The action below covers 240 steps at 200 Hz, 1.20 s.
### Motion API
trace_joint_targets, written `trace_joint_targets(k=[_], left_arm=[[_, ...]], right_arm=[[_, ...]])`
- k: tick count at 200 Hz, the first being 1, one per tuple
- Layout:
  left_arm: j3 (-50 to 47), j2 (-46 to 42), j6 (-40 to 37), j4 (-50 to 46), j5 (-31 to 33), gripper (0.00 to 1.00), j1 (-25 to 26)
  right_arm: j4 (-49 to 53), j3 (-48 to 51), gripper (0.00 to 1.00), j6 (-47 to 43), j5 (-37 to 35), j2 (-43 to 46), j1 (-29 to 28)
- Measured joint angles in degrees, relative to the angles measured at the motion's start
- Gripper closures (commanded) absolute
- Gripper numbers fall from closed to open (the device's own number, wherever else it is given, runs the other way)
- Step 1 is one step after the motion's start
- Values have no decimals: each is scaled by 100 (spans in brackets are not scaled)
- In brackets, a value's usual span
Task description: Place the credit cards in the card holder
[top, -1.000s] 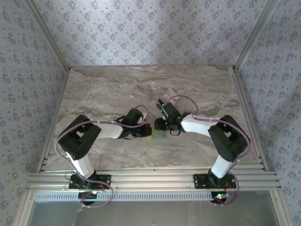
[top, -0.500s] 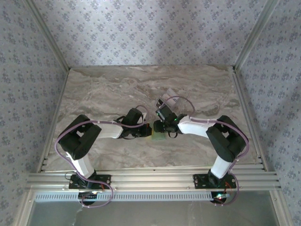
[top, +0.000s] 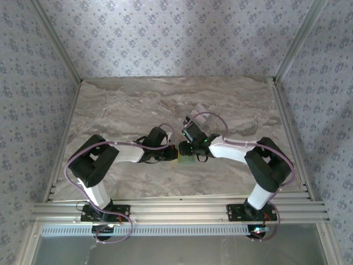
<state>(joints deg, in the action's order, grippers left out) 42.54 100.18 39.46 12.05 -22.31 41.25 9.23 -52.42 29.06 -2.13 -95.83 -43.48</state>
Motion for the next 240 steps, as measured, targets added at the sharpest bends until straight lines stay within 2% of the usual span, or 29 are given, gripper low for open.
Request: trace_joint_targets(k=[85,137,183,240], left_arm=[[-37,0,0,57,-28,100,-11],[-48,2,0,74,-46,100,-26],[-48,13,2,101,-74,100,-37],[-72,13,20,144,-83,100,-37]], right_arm=[[-111,-2,53,-20,173,-219,162],[-225,44,60,-17,295,-216,212],[-160,118,69,-17,299,186,190],[-203,116,71,-20,393,236,157]])
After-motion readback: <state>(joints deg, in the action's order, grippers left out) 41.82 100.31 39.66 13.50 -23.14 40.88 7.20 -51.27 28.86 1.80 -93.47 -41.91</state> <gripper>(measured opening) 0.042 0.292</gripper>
